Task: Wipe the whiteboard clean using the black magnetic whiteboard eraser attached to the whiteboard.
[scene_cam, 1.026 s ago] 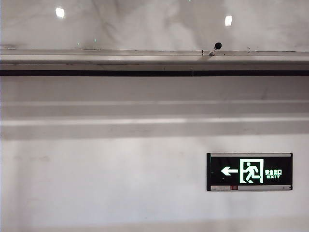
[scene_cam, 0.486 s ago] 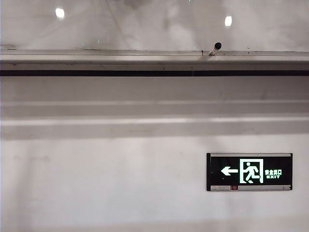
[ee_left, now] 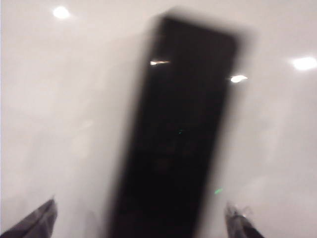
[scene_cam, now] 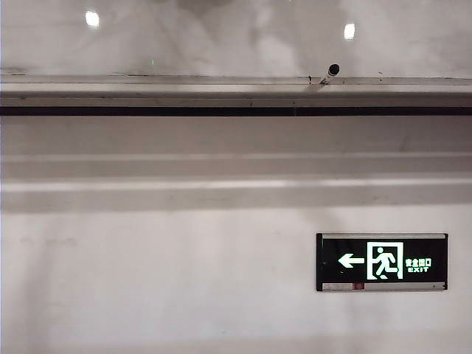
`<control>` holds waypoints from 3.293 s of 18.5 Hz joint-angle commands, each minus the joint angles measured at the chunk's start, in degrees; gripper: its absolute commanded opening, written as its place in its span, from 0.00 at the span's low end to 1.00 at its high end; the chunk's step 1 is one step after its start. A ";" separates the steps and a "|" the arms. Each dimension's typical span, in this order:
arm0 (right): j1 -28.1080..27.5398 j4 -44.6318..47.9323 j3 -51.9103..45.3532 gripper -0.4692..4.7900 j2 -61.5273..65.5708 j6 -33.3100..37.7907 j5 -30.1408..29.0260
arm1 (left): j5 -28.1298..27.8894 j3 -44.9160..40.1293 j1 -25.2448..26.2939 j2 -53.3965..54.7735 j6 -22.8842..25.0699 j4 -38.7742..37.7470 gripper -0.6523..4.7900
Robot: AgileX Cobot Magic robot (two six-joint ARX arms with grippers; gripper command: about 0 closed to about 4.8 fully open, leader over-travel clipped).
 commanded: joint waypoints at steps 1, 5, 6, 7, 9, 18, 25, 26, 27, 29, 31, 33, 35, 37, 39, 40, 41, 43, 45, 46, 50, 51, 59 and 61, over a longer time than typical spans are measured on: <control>0.11 0.83 0.20 0.08 -0.37 -0.02 -0.13 | 0.46 5.42 0.02 2.78 0.66 -0.61 1.00; 0.11 0.83 0.20 0.08 -0.39 0.00 -1.46 | 0.31 8.72 0.02 5.27 0.87 -1.68 1.00; 0.11 0.81 0.20 0.08 -0.42 0.02 -1.60 | 0.42 8.72 0.02 5.35 0.87 -1.99 1.00; 0.11 0.83 0.20 0.08 -0.42 0.02 -1.62 | 0.42 8.72 0.02 5.53 0.90 -2.29 1.00; 0.11 0.85 0.20 0.08 -0.42 0.00 -1.62 | 0.48 8.70 0.02 6.01 0.85 -2.54 1.00; 0.11 1.51 0.20 0.08 -1.14 0.02 -1.64 | 0.87 8.72 0.02 7.39 1.92 -3.28 0.54; 0.11 2.80 0.20 0.08 -1.14 -0.02 -1.57 | 7.89 8.70 -0.63 7.37 8.07 -5.95 0.27; 0.11 2.80 0.20 0.08 -1.14 -0.02 -1.60 | 9.25 8.70 -0.70 7.37 9.18 -7.19 0.27; 0.11 2.86 0.20 0.08 -1.14 -0.02 -1.60 | 11.96 8.70 -0.72 7.37 9.97 -9.03 0.27; 0.11 3.02 0.22 0.08 -1.14 -0.02 -1.60 | 15.96 8.70 -0.81 7.37 10.32 -15.26 0.28; 0.11 3.04 0.22 0.08 -1.20 0.00 -1.62 | 17.90 8.70 -0.83 7.39 10.75 -19.41 0.28; 0.11 3.04 0.22 0.08 -1.22 0.00 -1.62 | 18.51 8.70 -0.83 7.76 12.72 -20.57 0.28; 0.11 3.04 0.22 0.08 -1.27 0.00 -1.62 | 21.42 8.70 -1.05 8.24 14.53 -21.57 0.28; 0.11 3.02 0.22 0.08 -1.38 0.00 -1.62 | 24.00 8.72 -1.68 9.03 16.66 -22.25 0.28; 0.11 2.97 0.22 0.08 -1.68 0.00 -1.62 | 24.00 8.72 -2.01 9.29 18.45 -22.60 0.28; 0.11 2.99 0.22 0.08 -1.75 0.00 -1.62 | 23.69 8.76 -2.47 9.29 18.43 -22.51 0.28; 0.11 2.95 0.22 0.08 -1.81 0.00 -1.62 | 23.08 8.79 -2.49 9.29 18.43 -22.08 0.34; 0.11 2.91 0.22 0.08 -1.81 0.00 -1.62 | 20.98 8.79 -2.54 9.27 18.21 -20.94 0.65; 0.11 2.91 0.22 0.08 -1.81 0.00 -1.62 | 20.83 8.81 -2.56 9.25 18.16 -20.94 0.66; 0.11 2.91 0.22 0.08 -1.81 0.00 -1.62 | 20.81 8.87 -2.56 9.25 18.16 -20.90 0.66; 0.09 2.91 0.22 0.08 -1.95 -0.02 -1.38 | 20.79 8.87 -3.32 7.43 18.14 -21.66 0.66; 0.09 2.91 0.22 0.08 -2.14 -0.02 -1.36 | 20.72 8.87 -3.80 6.34 18.18 -23.04 0.66; 0.07 -0.11 0.22 0.08 -2.62 0.02 -0.61 | 22.18 8.87 -6.43 -8.83 15.50 -47.84 0.11; 0.07 -3.02 0.17 0.08 -2.47 0.66 3.43 | 22.32 8.87 -6.43 -14.32 9.75 -58.45 0.11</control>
